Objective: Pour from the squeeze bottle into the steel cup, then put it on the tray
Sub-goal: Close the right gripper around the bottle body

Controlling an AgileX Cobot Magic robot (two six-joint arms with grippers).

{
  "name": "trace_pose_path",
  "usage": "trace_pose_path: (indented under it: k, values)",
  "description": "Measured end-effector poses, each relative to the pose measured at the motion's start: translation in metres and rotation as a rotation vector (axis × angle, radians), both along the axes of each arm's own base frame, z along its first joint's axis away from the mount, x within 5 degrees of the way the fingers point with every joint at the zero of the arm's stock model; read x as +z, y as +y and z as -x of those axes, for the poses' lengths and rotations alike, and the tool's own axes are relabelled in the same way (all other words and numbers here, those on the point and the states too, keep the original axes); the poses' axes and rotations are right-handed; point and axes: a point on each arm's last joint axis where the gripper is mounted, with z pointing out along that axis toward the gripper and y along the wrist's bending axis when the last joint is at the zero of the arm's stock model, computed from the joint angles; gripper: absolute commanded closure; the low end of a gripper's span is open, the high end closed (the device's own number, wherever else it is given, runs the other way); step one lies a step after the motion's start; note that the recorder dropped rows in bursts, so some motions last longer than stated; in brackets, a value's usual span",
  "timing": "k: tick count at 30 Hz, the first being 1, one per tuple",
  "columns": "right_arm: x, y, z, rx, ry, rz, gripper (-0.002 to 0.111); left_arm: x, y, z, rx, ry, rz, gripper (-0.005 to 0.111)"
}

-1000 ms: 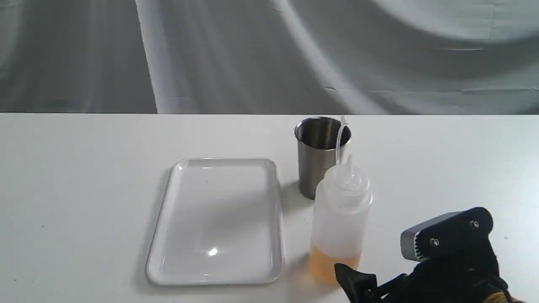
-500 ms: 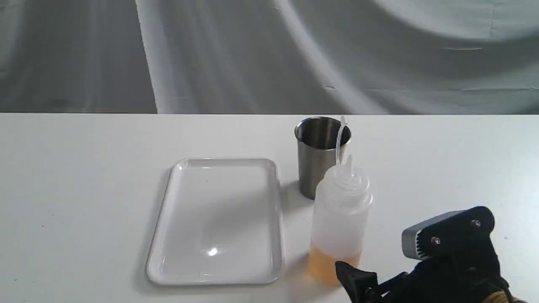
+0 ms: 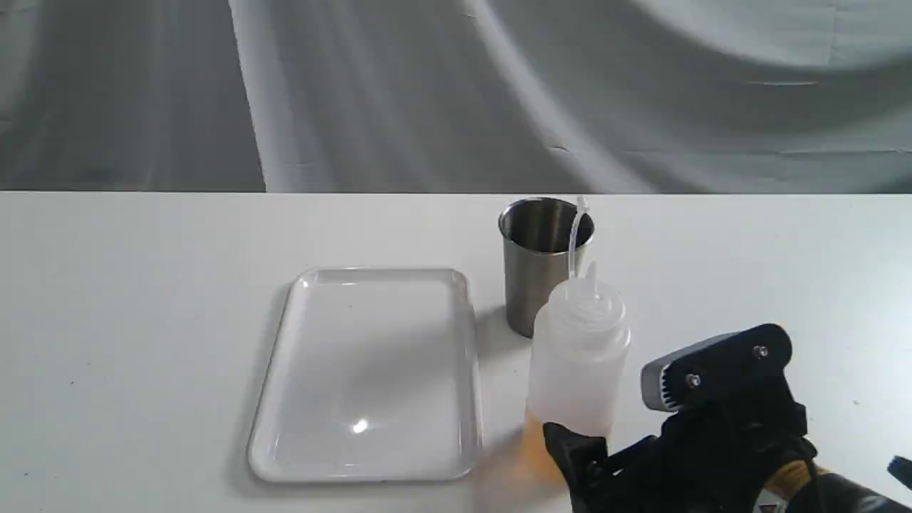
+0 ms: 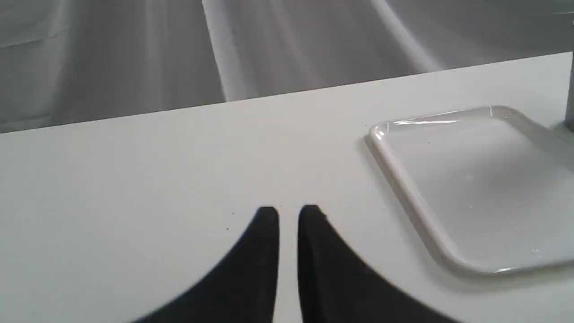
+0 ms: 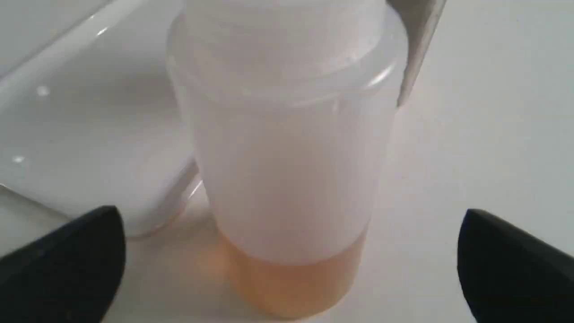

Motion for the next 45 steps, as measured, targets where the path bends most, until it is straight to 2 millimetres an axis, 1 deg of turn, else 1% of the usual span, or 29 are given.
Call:
trace_pose_path:
  k: [10,13,20,24,28,34,38,41,45]
  values:
    - [-0.012,0.014,-0.029,-0.003,0.031,0.007,0.003,0.0,0.0,0.0,0.0,0.0,0.0,0.098]
    - [-0.015,0.017,-0.034,-0.004,0.04,0.009,0.003,0.0,0.0,0.0,0.0,0.0,0.0,0.098]
    - [-0.019,0.018,-0.036,-0.012,0.054,0.003,0.004,0.0,0.0,0.0,0.0,0.0,0.0,0.098]
    - [-0.019,0.017,-0.036,-0.021,0.058,-0.001,0.007,0.0,0.0,0.0,0.0,0.0,0.0,0.098]
    - [-0.02,0.017,-0.036,-0.033,0.061,-0.007,0.015,0.0,0.0,0.0,0.0,0.0,0.0,0.098]
    - [-0.019,0.016,-0.037,-0.044,0.055,-0.013,0.04,0.0,0.0,0.0,0.0,0.0,0.0,0.098]
    - [-0.019,0.016,-0.037,-0.054,0.05,-0.022,0.053,0.0,0.0,0.0,0.0,0.0,0.0,0.098]
    - [-0.018,0.016,-0.038,-0.066,0.053,-0.038,0.057,0.0,0.0,0.0,0.0,0.0,0.0,0.098]
    - [-0.018,0.015,-0.038,-0.08,0.057,-0.057,0.057,0.0,0.0,0.0,0.0,0.0,0.0,0.098]
